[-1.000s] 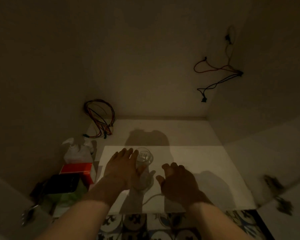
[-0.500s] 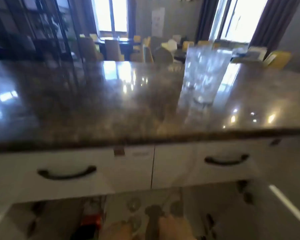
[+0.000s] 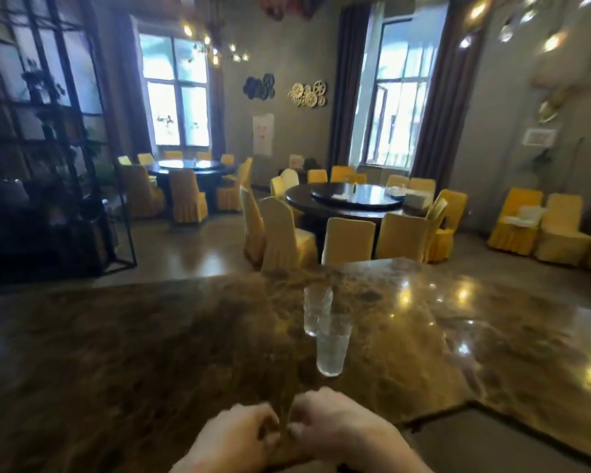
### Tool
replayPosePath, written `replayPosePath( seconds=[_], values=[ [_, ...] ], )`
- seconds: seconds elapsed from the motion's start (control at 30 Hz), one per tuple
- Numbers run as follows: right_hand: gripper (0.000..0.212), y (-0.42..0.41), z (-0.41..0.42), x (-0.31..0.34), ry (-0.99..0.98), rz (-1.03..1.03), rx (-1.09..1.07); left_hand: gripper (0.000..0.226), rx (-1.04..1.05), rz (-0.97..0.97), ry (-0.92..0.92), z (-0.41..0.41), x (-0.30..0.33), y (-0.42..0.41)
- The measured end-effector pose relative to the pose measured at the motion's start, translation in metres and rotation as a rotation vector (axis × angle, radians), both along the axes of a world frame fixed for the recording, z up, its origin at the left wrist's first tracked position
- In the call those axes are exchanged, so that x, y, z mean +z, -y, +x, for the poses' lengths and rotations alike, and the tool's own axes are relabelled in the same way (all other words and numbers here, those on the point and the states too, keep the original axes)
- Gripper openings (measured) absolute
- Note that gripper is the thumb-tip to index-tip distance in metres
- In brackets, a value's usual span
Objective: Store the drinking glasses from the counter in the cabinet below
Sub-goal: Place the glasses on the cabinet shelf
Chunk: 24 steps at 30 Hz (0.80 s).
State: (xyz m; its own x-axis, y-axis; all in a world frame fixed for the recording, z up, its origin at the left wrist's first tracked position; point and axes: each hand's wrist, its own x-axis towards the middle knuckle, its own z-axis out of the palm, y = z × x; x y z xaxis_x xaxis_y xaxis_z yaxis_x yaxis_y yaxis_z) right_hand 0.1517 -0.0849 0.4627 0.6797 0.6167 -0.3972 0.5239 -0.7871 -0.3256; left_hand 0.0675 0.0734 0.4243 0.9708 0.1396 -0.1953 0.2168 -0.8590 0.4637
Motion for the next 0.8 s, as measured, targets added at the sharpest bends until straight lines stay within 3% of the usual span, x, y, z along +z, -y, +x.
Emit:
replayPosePath(
  seconds=[0.2,0.33,0.53,0.8],
  values=[
    [0.025,0.003,0.05,0.028,0.353,0.263,-0.185,0.045,0.036,-0.078,0.301,0.083,0.043,-0.029],
    [0.05,0.009,0.086,0.012,0.557,0.243,-0.176,0.066,0.056,-0.071,0.42,0.147,0.043,-0.021],
    [0.099,0.019,0.149,-0.023,0.415,0.13,-0.136,0.083,0.036,0.002,0.378,0.244,0.024,-0.013],
    [0.107,0.018,0.207,-0.05,0.202,0.135,0.029,0.102,0.041,0.15,0.172,0.338,-0.003,-0.019]
  ],
)
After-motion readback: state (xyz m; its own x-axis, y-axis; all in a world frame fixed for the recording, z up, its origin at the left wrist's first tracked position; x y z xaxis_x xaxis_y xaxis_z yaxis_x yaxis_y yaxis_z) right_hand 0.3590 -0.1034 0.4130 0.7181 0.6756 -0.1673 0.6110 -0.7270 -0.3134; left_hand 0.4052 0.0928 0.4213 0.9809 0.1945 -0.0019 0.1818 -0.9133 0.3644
